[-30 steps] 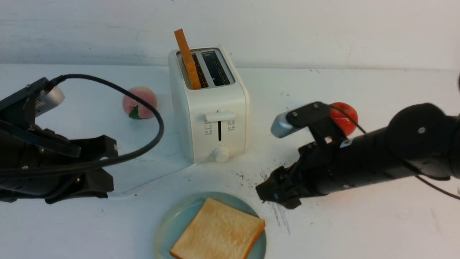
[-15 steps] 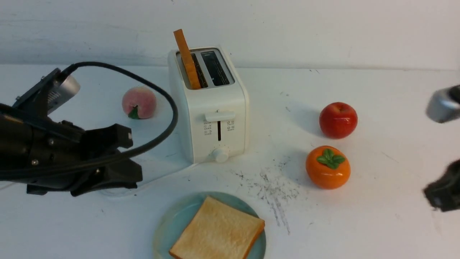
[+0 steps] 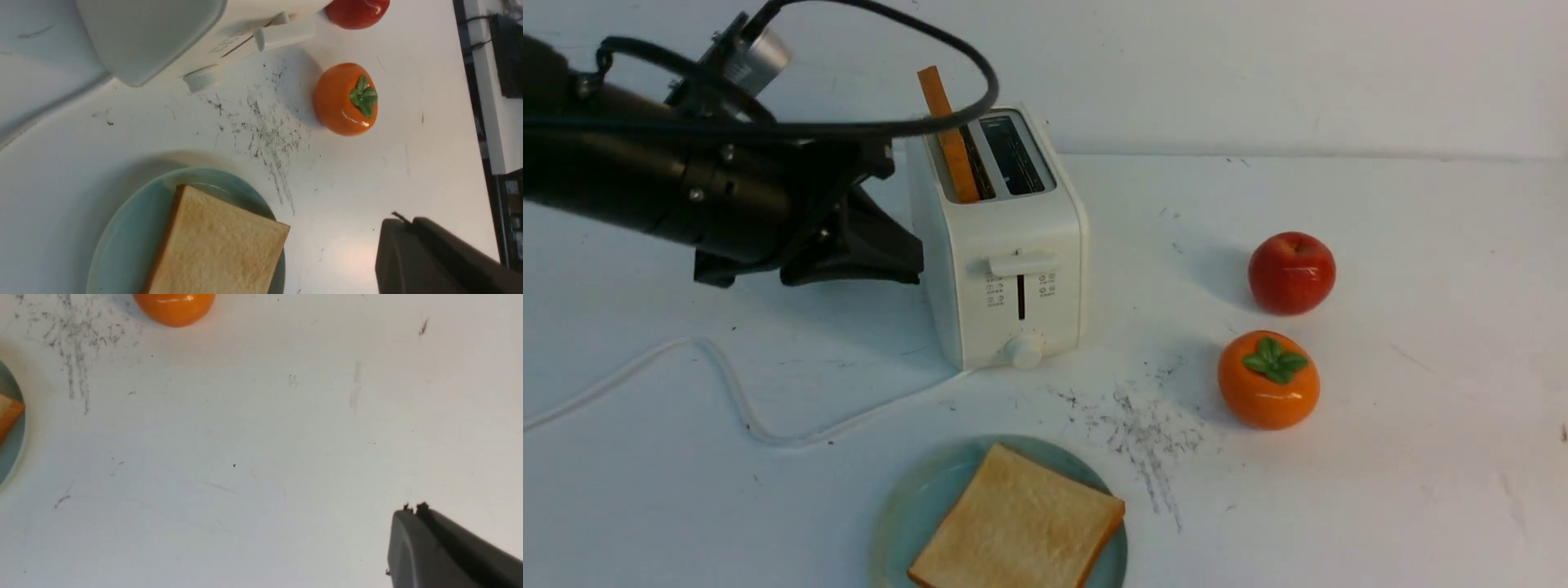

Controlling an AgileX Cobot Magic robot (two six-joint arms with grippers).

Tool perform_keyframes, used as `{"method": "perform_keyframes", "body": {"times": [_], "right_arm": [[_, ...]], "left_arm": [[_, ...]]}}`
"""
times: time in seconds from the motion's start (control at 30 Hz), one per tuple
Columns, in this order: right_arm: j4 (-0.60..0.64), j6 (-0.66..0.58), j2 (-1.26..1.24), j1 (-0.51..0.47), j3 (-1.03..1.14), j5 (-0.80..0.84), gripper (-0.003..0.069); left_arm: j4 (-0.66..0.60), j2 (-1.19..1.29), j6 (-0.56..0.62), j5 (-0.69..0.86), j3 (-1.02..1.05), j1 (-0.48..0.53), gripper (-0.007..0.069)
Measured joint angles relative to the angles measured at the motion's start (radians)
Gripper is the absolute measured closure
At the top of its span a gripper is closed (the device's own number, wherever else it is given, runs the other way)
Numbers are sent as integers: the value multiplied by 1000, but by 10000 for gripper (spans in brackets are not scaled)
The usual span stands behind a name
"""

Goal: Take toasted bread from bread machine on white table place on plate.
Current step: 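Reach for a toast slice standing in the toaster with the left gripper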

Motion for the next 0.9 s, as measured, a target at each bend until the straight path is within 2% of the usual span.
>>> {"method": "perform_keyframes", "body": {"times": [0.03, 0.23, 0.5, 0.53, 0.6, 0.67, 0.7, 0.8, 0.83, 0.87, 0.9], "right_arm": [[0, 0, 0, 0, 0, 0, 676], [2, 3, 0, 0, 0, -25, 672], [35, 4, 0, 0, 0, -36, 667], [35, 4, 0, 0, 0, -36, 667], [35, 4, 0, 0, 0, -36, 667], [35, 4, 0, 0, 0, -36, 667], [35, 4, 0, 0, 0, -36, 667], [35, 4, 0, 0, 0, -36, 664], [35, 4, 0, 0, 0, -36, 664], [35, 4, 0, 0, 0, -37, 662], [35, 4, 0, 0, 0, -37, 661]], "left_arm": [[0, 6, -6, 3, -8, 0, 638], [298, 152, -275, 43, -272, -70, 638], [734, 315, -517, 54, -541, -290, 638], [828, 338, -576, 54, -574, -317, 637], [910, 359, -638, 51, -604, -340, 629], [1017, 383, -722, 28, -624, -362, 596], [1027, 387, -736, 25, -625, -364, 591], [1150, 415, -816, -24, -632, -378, 491], [1155, 416, -816, -26, -632, -379, 485], [1189, 426, -844, -45, -633, -379, 420], [1196, 429, -853, -50, -634, -379, 393]]}}
